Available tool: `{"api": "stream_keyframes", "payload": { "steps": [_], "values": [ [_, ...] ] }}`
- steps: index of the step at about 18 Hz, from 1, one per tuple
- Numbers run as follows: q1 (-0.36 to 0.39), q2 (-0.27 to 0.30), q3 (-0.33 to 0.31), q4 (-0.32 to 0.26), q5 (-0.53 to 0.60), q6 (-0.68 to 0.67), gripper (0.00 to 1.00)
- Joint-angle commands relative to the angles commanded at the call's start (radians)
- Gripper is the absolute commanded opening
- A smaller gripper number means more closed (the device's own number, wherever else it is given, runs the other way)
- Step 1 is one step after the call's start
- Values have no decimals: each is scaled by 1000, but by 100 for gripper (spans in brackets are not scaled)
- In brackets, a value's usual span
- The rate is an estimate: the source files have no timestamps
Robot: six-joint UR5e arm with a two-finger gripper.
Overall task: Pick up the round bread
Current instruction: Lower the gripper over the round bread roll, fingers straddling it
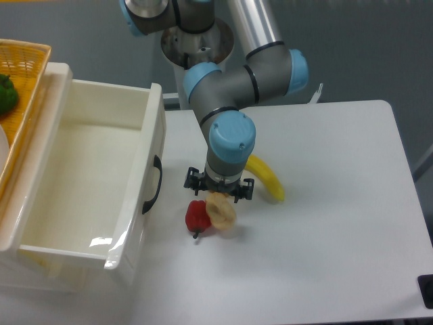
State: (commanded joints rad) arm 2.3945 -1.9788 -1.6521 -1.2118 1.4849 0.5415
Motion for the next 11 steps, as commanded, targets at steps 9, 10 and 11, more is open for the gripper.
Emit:
{"api": "stream_keyframes", "payload": {
  "steps": [9, 10, 11],
  "values": [
    [0, -26, 2, 2, 0, -5, 100],
    [0, -28, 0, 2, 0, -6, 100],
    [0, -28, 0, 2, 0, -6, 100]
  ]
}}
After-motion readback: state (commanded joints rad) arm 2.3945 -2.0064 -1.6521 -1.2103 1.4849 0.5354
